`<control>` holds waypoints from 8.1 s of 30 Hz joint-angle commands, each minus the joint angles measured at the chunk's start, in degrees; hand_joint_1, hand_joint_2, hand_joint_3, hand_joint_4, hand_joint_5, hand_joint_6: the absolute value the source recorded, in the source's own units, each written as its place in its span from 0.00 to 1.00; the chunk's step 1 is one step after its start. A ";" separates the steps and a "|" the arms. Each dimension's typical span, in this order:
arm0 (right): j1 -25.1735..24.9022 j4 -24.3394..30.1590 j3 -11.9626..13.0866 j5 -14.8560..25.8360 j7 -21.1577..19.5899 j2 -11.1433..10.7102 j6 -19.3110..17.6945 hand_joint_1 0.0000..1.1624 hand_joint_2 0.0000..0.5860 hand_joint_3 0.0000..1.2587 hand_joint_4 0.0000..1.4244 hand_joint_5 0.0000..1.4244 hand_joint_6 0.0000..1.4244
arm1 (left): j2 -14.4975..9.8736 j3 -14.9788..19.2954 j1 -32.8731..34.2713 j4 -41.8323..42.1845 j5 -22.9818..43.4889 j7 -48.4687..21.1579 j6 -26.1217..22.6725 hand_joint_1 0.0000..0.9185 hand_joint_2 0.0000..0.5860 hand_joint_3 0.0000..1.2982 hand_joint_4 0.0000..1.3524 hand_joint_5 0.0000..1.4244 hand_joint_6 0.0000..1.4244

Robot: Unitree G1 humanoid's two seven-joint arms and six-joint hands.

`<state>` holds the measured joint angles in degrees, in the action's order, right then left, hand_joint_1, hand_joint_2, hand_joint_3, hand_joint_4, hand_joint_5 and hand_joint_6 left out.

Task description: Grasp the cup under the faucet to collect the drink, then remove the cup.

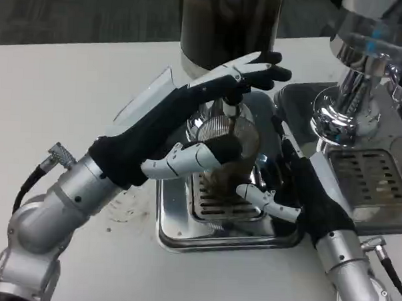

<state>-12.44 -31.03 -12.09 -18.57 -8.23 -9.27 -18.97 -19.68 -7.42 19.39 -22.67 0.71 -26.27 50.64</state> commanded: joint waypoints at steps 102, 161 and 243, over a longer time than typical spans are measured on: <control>-2.74 -9.30 -0.26 3.43 2.98 8.61 -4.95 0.68 0.27 0.00 0.07 0.05 0.15 | -5.35 15.46 -24.69 -10.98 -10.31 20.64 -1.89 0.00 0.31 0.13 0.00 0.10 0.03; -0.39 -7.20 2.58 -1.86 -18.62 8.43 -12.99 0.87 0.13 0.56 0.53 0.56 0.61 | -5.49 13.44 -24.34 -10.35 -10.03 21.15 -2.19 0.00 0.33 0.14 0.03 0.11 0.03; 36.98 51.43 4.99 5.78 15.18 -3.63 -1.51 0.87 0.16 0.60 0.59 0.60 0.68 | -15.16 9.63 -46.96 17.95 -45.43 42.15 -7.03 0.00 0.27 0.00 0.00 0.00 0.00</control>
<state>24.65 18.75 -7.20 -13.55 7.67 -13.40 -18.39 -34.60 2.96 -27.95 -4.88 -44.67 15.10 44.03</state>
